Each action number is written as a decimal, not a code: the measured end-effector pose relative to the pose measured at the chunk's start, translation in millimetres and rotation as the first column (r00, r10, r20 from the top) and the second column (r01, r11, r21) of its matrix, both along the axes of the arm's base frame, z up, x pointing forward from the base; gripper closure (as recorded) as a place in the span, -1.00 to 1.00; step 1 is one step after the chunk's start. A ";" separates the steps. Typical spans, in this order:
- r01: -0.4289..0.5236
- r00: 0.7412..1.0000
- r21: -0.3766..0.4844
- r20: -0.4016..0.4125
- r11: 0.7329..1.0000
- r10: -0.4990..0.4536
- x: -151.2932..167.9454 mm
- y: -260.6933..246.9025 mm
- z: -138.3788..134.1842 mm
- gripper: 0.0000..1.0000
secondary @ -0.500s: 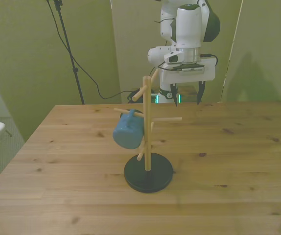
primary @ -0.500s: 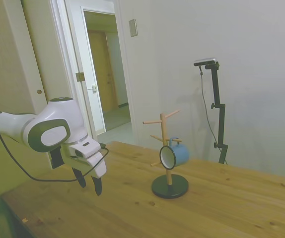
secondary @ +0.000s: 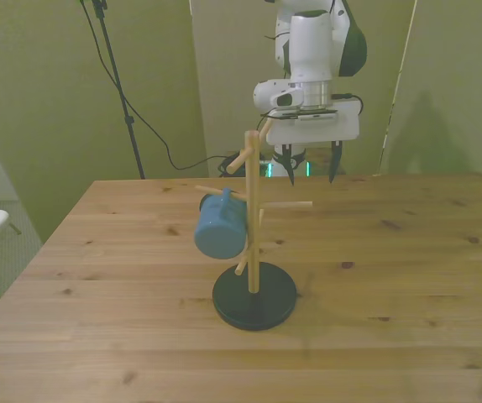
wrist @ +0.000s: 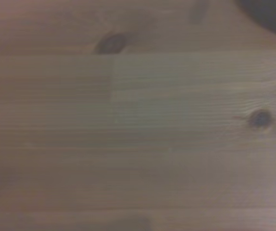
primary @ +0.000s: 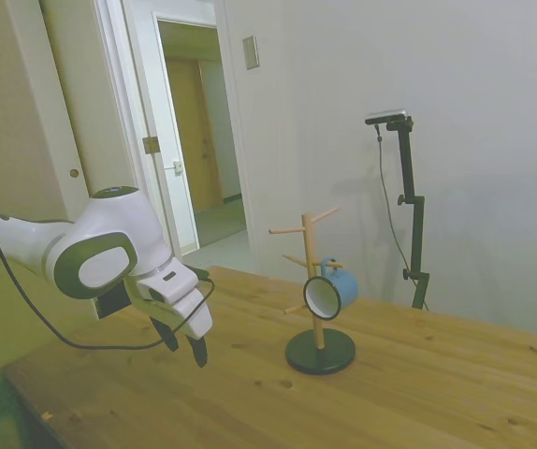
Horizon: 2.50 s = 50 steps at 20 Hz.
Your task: Unload the mug
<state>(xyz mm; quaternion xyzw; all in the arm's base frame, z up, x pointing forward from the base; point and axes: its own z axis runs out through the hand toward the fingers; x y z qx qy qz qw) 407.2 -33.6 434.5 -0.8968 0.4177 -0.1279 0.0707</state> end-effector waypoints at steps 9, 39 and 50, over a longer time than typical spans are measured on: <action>0.116 0.968 -0.024 0.228 0.993 -0.108 -16.8 -57.6 4.9 -1.00; 0.253 0.793 -0.022 0.577 0.967 -0.194 65.7 -178.7 26.0 -1.00; 0.303 0.786 -0.021 0.571 0.953 -0.237 105.9 -188.4 33.5 -1.00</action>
